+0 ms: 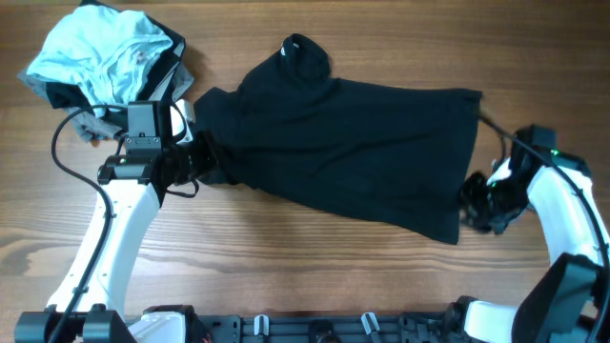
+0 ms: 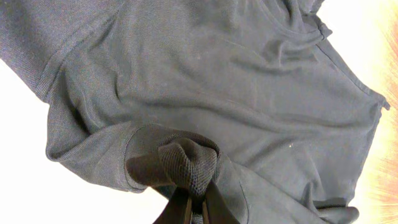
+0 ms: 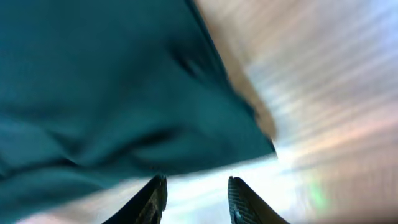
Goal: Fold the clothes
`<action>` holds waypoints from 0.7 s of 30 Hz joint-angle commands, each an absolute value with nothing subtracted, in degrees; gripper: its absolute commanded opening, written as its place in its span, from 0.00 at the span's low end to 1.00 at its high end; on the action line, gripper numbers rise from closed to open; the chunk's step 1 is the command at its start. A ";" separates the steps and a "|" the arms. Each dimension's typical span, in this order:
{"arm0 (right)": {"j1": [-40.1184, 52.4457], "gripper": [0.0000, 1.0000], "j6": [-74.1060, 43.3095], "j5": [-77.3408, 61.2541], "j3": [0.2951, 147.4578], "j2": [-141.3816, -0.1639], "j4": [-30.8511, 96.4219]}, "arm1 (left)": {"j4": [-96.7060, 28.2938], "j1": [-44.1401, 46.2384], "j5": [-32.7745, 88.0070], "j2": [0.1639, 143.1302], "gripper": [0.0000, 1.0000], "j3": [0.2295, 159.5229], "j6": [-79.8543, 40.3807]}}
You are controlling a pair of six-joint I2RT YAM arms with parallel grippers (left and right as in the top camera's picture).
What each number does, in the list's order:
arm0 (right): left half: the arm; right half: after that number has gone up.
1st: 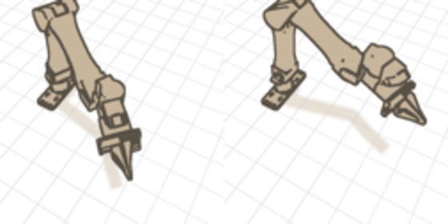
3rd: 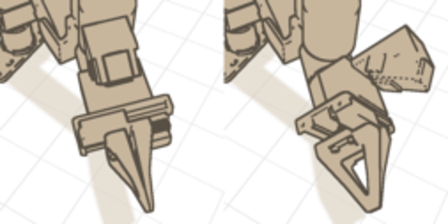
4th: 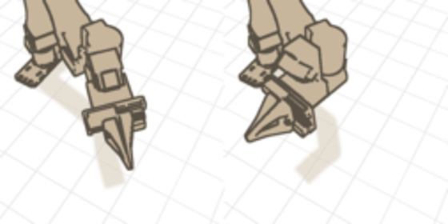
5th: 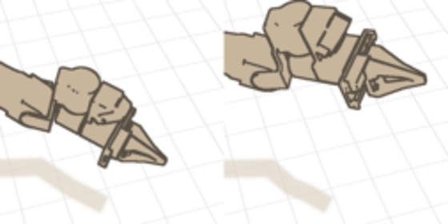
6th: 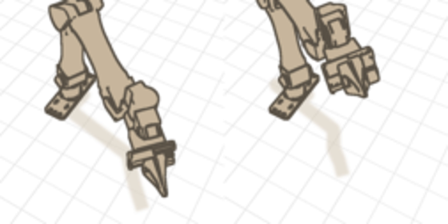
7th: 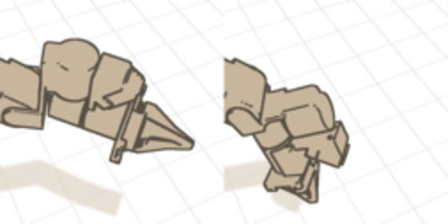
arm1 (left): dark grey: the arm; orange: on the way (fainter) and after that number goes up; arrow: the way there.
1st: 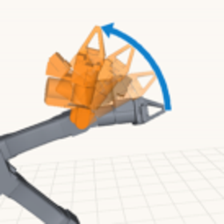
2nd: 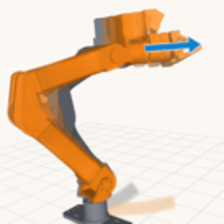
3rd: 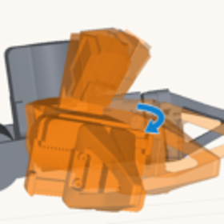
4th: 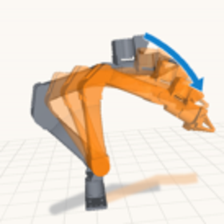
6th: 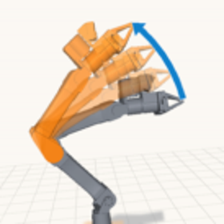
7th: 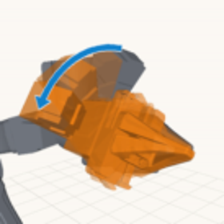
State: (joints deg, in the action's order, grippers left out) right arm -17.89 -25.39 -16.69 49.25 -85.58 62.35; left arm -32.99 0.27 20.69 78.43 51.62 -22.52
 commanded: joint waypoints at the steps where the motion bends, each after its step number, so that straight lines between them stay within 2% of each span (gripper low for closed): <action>1: -16.73 0.47 -25.98 -18.81 43.59 -86.48 62.39 | -32.03 0.27 19.40 78.56 0.04 52.21 -20.97; 3: -16.29 0.44 -28.27 -19.42 40.14 -86.48 59.31 | -31.64 0.27 19.40 78.56 0.05 52.21 -20.97; 5: -16.29 0.28 -29.76 -19.27 38.09 -86.48 56.40 | -31.73 0.27 19.40 78.56 0.05 52.21 -20.97; 7: -16.29 0.26 -30.41 -18.90 37.23 -86.48 54.54 | -31.81 0.27 19.40 78.56 0.06 52.21 -20.95; 10: -16.49 0.13 -30.22 -18.92 37.69 -86.46 52.16 | -31.92 0.27 19.40 78.56 0.06 52.21 -20.95; 12: -16.47 0.08 -29.71 -18.94 39.20 -86.46 50.65 | -31.92 0.27 19.40 78.56 0.06 52.21 -20.95; 13: -16.47 0.10 -29.30 -18.98 40.18 -86.46 50.81 | -31.92 0.27 19.40 78.56 0.06 52.21 -20.95; 14: -16.47 0.21 -28.10 -19.33 40.93 -86.41 51.05 | -31.92 0.27 19.40 78.56 0.06 52.21 -20.95; 15: -16.47 0.39 -27.03 -19.29 41.34 -86.41 51.53 | -31.92 0.27 19.40 78.56 0.06 52.21 -20.95; 16: -16.47 0.53 -27.03 -18.87 41.41 -86.41 52.23 | -31.94 0.27 19.40 78.56 0.06 52.21 -20.95; 17: -16.47 0.56 -27.16 -18.41 41.30 -86.43 52.66 | -31.94 0.27 19.40 78.56 0.06 52.21 -20.95; 19: -16.47 0.56 -27.35 -17.06 40.73 -86.43 52.86 | -31.92 0.27 19.40 78.56 0.06 52.21 -20.95; 20: -16.47 0.54 -28.67 -15.84 40.18 -86.48 52.58 | -31.92 0.27 19.40 78.56 0.06 52.21 -20.95; 21: -16.47 0.46 -28.77 -15.66 39.70 -86.48 52.42 | -31.92 0.27 19.40 78.56 0.06 52.21 -20.95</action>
State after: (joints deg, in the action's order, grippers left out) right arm -16.49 -28.08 -17.93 40.56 -86.17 52.64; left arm -32.10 0.27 19.94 78.43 51.62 -22.11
